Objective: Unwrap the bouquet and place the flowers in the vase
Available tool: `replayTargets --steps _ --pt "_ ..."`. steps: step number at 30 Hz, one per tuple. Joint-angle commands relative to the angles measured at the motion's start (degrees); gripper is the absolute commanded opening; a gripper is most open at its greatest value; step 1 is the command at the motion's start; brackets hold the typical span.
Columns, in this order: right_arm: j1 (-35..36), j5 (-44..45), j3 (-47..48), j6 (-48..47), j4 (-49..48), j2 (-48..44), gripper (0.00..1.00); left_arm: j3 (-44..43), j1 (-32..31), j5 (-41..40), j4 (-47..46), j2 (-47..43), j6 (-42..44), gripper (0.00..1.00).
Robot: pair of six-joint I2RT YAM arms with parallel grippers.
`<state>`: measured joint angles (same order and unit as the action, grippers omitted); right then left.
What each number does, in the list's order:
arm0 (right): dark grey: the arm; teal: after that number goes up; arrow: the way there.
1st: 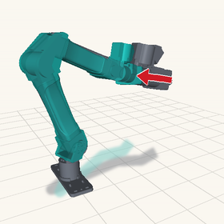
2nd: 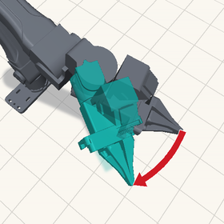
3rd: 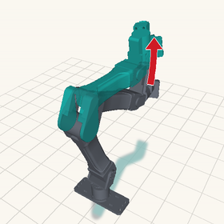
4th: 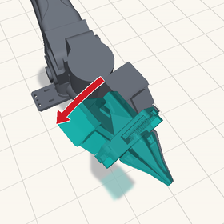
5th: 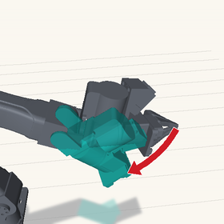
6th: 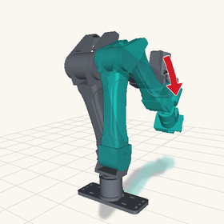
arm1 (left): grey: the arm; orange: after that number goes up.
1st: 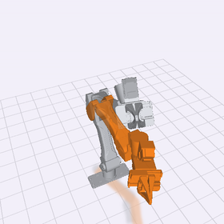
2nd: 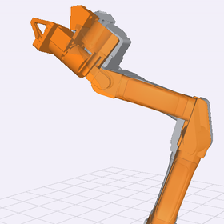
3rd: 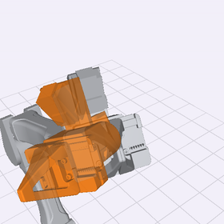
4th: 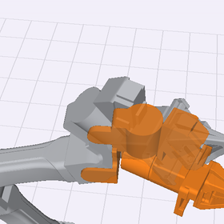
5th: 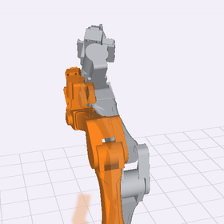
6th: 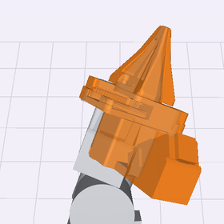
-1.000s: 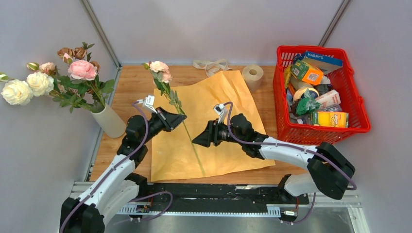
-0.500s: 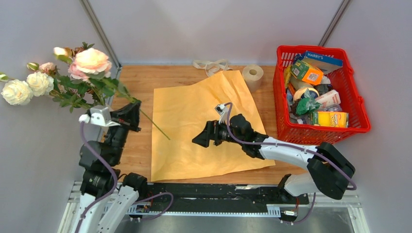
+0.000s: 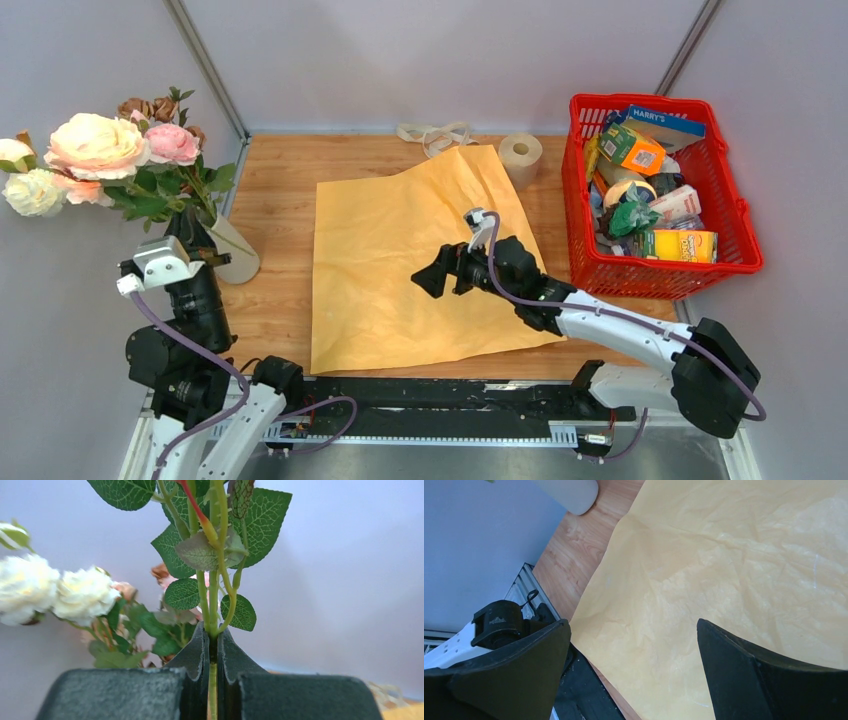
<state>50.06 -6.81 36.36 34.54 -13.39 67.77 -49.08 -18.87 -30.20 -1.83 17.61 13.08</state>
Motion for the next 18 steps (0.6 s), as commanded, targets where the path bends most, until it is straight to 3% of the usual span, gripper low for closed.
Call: replayTargets --steps 1,7,11,18 --pt "-0.49 2.06 -0.76 -2.55 0.55 -1.23 1.0 1.34 0.24 -2.24 -10.47 -0.38 13.36 0.0" --pt "-1.11 1.36 -0.76 -3.17 1.08 -1.67 1.0 3.81 0.15 -5.04 -19.0 2.25 21.1 0.0" --pt "-1.63 1.1 -1.03 -3.52 1.17 -2.29 1.0 6.54 0.15 -6.54 -29.61 5.67 26.02 0.0" --pt "-2.42 0.74 -1.99 -3.96 1.61 -4.48 1.0 4.26 0.85 -4.87 -31.04 12.36 23.75 0.0"
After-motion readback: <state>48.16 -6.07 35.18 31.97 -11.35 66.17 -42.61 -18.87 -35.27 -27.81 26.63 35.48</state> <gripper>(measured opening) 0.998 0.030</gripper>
